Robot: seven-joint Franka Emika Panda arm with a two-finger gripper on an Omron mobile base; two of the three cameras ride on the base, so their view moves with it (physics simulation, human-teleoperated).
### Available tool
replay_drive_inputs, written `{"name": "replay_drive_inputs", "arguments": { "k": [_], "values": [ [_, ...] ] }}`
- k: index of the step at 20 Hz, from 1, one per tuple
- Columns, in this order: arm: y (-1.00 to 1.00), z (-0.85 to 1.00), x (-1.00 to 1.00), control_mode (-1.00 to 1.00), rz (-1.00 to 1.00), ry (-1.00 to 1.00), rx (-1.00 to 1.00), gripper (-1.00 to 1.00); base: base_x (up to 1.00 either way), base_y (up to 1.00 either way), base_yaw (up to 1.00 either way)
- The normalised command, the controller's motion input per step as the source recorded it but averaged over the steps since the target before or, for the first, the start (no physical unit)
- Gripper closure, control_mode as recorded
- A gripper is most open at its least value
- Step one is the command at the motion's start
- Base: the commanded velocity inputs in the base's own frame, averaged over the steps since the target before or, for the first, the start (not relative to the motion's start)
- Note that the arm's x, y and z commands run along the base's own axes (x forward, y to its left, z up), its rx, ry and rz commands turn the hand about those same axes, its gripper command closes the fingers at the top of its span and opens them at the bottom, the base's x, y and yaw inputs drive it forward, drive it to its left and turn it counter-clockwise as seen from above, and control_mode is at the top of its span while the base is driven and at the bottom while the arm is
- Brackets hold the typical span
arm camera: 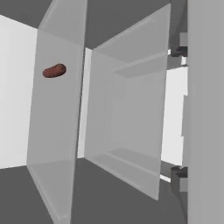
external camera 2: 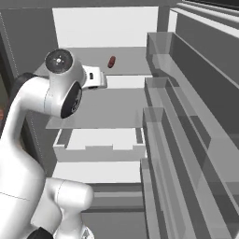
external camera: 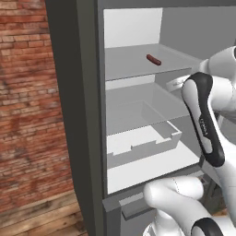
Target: Move the hot dog bun to the plate on the dining table and place the condiment next to that plate. Then navigate to the fridge and take the sausage and place it on the plate as well.
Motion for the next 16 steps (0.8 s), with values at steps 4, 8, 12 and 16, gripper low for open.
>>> {"name": "replay_drive_inputs", "arguments": {
  "k": [4, 8, 12, 16],
  "values": [
    [0.00, 0.17, 0.80, -1.00, 0.00, 0.00, -0.08, -1.00, 0.00, 0.00, 0.00],
    [-0.01, 0.09, 0.78, -1.00, 0.00, 0.00, -0.05, -1.00, 0.00, 0.00, 0.00],
    [0.00, 0.09, 0.73, -1.00, 0.00, 0.00, 0.00, -1.00, 0.00, 0.00, 0.00],
    [-0.01, 0.02, 0.65, -1.00, 0.00, 0.01, 0.00, -1.00, 0.00, 0.00, 0.00]
  ]
}}
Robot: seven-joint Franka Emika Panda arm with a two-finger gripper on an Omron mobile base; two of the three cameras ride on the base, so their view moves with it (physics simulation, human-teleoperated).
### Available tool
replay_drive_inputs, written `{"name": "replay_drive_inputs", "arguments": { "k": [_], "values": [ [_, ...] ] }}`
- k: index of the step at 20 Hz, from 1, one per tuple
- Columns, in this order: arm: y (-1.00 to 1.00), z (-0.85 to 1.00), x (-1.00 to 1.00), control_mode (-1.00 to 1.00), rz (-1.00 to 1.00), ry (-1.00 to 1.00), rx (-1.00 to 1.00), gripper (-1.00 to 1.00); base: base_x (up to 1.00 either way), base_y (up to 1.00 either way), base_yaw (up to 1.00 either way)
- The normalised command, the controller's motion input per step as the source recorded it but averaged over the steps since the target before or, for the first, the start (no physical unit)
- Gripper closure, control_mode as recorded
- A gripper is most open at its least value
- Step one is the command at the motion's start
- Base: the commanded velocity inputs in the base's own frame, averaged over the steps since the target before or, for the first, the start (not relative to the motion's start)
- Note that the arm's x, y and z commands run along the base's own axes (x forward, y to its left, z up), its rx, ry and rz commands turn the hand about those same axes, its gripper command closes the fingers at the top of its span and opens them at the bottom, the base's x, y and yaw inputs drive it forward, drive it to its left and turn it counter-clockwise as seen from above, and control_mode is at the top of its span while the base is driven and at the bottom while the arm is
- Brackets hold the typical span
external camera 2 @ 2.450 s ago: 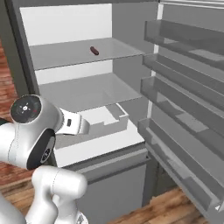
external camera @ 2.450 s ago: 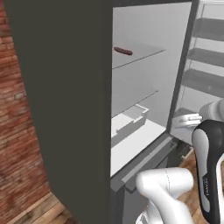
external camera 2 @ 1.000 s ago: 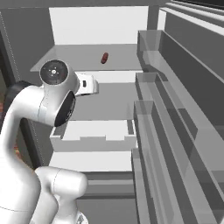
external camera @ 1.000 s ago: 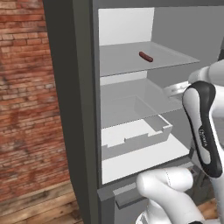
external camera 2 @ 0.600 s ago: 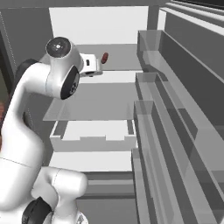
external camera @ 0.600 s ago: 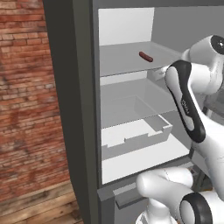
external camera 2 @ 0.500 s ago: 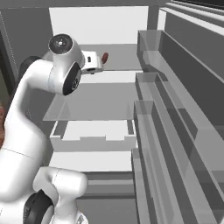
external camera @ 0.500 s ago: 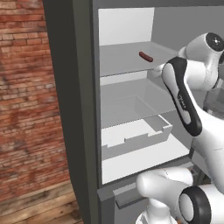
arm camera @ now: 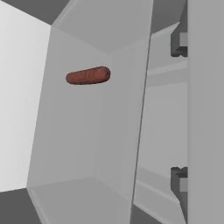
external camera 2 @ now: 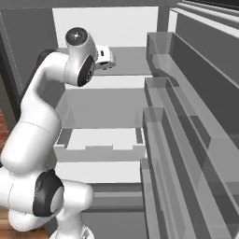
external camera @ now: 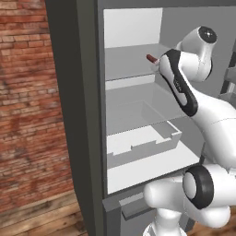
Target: Move the hot dog bun to the plate on the dining table and place the condiment next to that plate. Then navigate to the fridge and take the sausage and place it on the plate as well.
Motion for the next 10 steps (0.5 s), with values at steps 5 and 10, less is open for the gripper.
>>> {"name": "replay_drive_inputs", "arguments": {
  "k": [5, 10],
  "values": [
    [-0.04, 0.00, 0.58, -1.00, 0.00, 0.03, 0.00, -1.00, 0.00, 0.00, 0.00],
    [-0.11, 0.00, 0.57, -1.00, 0.00, 0.00, 0.00, -1.00, 0.00, 0.00, 0.00]
  ]
}}
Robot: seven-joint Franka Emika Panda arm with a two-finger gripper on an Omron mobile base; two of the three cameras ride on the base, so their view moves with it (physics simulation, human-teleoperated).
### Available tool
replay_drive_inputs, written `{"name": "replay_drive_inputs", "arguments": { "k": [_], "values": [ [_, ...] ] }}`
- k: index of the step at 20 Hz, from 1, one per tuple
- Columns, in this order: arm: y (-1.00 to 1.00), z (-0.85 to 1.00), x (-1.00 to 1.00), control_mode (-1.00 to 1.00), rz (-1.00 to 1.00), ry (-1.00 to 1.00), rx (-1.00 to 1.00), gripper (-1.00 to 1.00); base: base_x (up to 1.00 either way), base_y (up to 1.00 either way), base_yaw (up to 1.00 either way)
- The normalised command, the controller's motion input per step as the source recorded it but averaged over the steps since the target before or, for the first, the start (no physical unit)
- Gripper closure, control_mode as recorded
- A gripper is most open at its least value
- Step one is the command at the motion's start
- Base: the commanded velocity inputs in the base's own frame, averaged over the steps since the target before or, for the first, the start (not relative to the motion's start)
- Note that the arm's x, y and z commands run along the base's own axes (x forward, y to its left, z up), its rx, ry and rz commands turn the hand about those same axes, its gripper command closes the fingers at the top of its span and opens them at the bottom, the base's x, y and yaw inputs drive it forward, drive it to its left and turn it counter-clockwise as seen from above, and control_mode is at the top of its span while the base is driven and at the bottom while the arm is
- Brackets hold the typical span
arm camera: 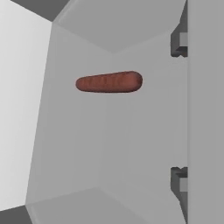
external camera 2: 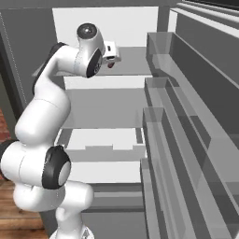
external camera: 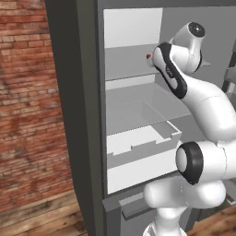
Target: Move the hot dog bun to the plate on the dining table and place the condiment next to that plate. Then navigate to the fridge and take the sausage and place it on the plate as well.
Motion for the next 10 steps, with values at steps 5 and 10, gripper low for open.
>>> {"name": "replay_drive_inputs", "arguments": {
  "k": [5, 10],
  "values": [
    [-0.11, -0.06, 0.47, -1.00, 0.00, 0.00, 0.00, -1.00, 0.00, 0.00, 0.00],
    [-0.01, -0.26, 0.39, -1.00, 0.00, 0.00, -0.05, -1.00, 0.00, 0.00, 0.00]
  ]
}}
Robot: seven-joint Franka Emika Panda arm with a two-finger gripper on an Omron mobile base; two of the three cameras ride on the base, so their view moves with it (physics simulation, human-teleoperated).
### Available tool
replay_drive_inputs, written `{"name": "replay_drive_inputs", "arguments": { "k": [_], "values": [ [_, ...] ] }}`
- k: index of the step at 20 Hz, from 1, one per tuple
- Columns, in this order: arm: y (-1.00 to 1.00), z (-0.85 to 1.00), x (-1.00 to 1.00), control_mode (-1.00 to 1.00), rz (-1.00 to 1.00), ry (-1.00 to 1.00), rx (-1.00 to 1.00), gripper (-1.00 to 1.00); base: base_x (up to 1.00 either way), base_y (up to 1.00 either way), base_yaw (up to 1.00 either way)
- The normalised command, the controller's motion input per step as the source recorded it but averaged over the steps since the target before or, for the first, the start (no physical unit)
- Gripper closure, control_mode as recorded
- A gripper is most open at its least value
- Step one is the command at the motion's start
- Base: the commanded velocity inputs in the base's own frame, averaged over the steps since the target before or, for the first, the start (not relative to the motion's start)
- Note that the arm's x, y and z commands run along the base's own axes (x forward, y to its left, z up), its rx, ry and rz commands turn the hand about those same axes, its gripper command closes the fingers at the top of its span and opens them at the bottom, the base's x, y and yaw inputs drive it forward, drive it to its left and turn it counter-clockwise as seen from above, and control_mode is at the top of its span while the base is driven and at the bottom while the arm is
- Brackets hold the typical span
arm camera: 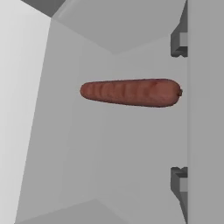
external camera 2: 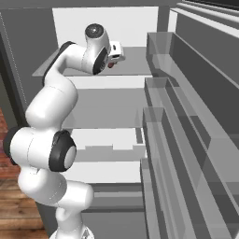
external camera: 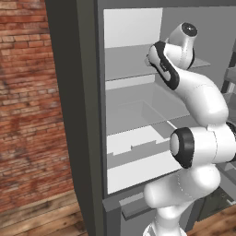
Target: Move the hot dog bun to the plate on the dining table and place the condiment next to that plate. Then navigate to the fridge and take the sausage and place it on the plate as well.
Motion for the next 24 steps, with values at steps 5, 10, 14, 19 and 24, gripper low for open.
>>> {"name": "replay_drive_inputs", "arguments": {
  "k": [5, 10, 14, 19, 24],
  "values": [
    [0.00, -0.23, 0.43, -1.00, 0.00, 0.00, -0.04, -1.00, 0.00, 0.00, 0.00],
    [0.00, -0.13, 0.46, -1.00, 0.00, 0.00, -0.01, -1.00, 0.00, 0.00, 0.00],
    [0.00, -0.14, 0.37, -1.00, 0.00, 0.00, -0.01, -1.00, 0.00, 0.00, 0.00],
    [0.00, -0.46, 0.02, -1.00, 0.00, 0.02, -0.09, -1.00, 0.00, 0.00, 0.00],
    [0.00, -0.63, 0.00, -1.00, 0.00, 0.02, -0.06, 1.00, 0.00, 0.00, 0.00]
  ]
}}
